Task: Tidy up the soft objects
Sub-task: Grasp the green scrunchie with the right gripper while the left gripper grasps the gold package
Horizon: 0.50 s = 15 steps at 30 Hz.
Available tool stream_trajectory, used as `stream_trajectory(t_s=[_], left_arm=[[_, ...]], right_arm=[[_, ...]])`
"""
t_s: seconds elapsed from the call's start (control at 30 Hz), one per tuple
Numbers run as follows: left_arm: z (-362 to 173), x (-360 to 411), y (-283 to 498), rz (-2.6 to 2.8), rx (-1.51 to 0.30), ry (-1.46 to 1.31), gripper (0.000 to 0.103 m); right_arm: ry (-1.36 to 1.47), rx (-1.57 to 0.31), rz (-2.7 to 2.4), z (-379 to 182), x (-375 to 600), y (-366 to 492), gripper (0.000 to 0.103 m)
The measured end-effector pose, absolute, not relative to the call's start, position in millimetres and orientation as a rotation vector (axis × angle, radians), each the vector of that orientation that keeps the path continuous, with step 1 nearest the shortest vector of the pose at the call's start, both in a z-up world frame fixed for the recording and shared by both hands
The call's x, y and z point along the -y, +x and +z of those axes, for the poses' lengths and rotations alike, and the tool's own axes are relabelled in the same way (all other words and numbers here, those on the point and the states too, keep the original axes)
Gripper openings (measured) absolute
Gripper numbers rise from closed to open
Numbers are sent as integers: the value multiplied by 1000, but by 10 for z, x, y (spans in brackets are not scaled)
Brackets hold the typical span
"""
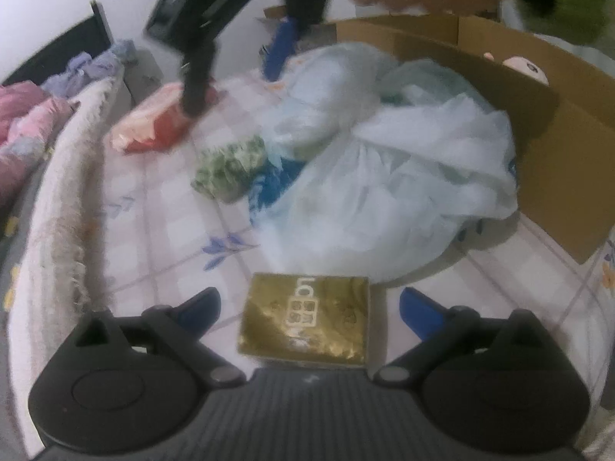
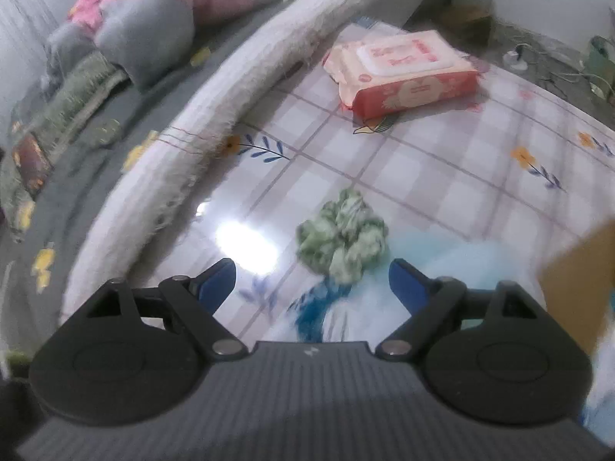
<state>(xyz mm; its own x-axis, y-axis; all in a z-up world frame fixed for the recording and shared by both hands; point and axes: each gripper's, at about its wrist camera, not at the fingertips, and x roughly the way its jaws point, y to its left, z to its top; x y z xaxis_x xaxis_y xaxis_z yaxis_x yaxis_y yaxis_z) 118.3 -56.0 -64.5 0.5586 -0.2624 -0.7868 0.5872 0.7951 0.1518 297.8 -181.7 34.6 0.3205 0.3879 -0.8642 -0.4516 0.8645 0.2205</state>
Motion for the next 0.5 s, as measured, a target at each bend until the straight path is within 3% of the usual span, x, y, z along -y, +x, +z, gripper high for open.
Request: stream_trajectory(t_s=[0.23, 0.5], left_arm=[[-815, 492, 1330, -518, -914, 389, 98], [-847, 411, 1442, -529, -936, 318, 86]], right_arm=[[-167, -1191, 558, -185, 1481, 3480, 87], [-201, -1282, 529, -654, 1336, 3663, 87]])
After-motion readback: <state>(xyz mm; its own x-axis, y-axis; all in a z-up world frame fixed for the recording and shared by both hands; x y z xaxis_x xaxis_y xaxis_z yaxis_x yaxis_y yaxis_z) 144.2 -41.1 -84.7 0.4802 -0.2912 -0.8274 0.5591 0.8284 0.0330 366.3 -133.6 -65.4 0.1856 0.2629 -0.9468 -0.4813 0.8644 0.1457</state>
